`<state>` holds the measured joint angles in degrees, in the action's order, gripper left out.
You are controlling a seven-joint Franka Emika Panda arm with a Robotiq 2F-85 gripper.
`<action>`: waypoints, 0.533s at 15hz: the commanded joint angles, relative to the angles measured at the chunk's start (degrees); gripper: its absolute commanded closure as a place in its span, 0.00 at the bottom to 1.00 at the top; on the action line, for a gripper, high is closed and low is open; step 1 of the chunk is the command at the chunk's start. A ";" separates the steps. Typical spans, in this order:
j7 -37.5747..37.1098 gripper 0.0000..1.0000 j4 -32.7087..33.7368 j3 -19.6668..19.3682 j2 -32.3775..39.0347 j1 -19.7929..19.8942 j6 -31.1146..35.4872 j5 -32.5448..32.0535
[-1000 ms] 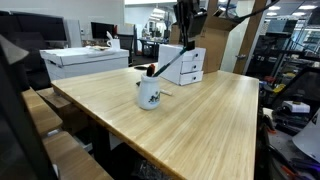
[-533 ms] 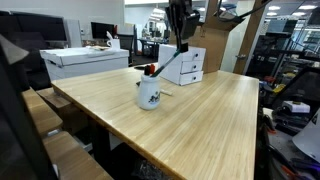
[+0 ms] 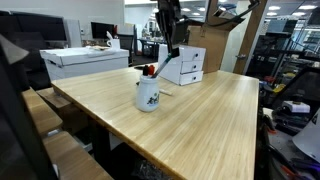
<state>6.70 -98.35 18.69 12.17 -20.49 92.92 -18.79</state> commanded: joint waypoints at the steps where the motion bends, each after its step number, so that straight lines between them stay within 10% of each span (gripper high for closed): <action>1: 2.40 0.94 2.90 -0.12 2.83 -0.69 -0.49 -0.78; 8: 1.88 0.95 5.65 -0.34 5.88 -0.81 1.56 1.70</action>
<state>7.44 -94.24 18.66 16.92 -21.25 93.09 -18.64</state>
